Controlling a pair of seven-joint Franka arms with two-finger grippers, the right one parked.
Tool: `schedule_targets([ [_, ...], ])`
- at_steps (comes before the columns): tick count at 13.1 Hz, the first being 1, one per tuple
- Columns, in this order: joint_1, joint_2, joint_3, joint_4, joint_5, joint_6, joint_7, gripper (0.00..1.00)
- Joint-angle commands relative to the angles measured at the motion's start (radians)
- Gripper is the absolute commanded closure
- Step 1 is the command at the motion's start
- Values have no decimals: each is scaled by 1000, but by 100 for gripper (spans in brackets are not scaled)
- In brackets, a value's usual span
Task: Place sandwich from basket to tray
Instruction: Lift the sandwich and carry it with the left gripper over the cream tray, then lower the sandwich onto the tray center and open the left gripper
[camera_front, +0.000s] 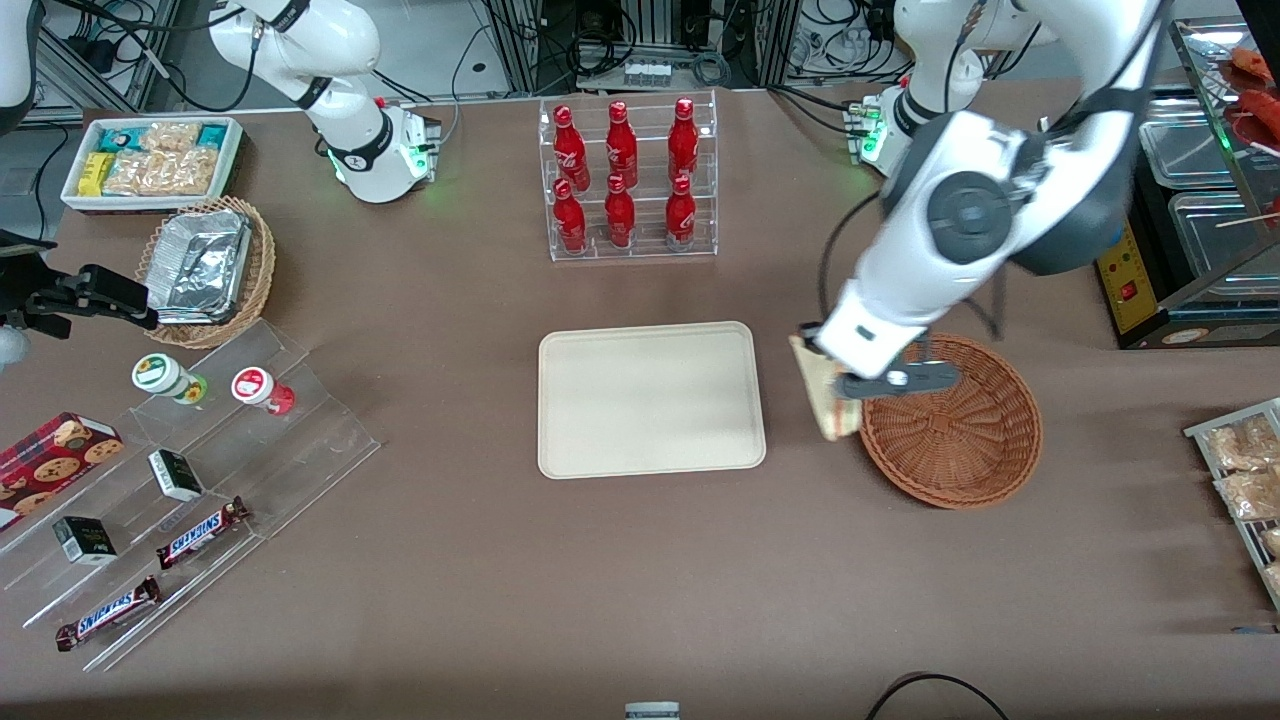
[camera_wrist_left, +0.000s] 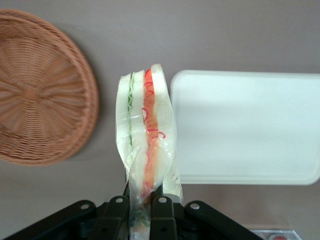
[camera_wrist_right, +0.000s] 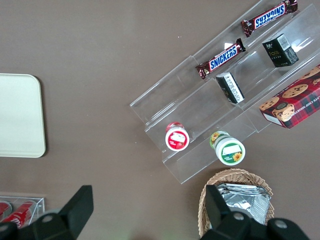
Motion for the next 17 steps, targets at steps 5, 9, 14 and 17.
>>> schedule_targets([
  [5, -225, 234, 2, 150, 134, 108, -168, 100],
  [9, -299, 322, 4, 153, 197, 210, -265, 100],
  [14, -376, 451, 5, 219, 293, 274, -336, 100],
  [17, -399, 492, 8, 216, 303, 297, -341, 100],
])
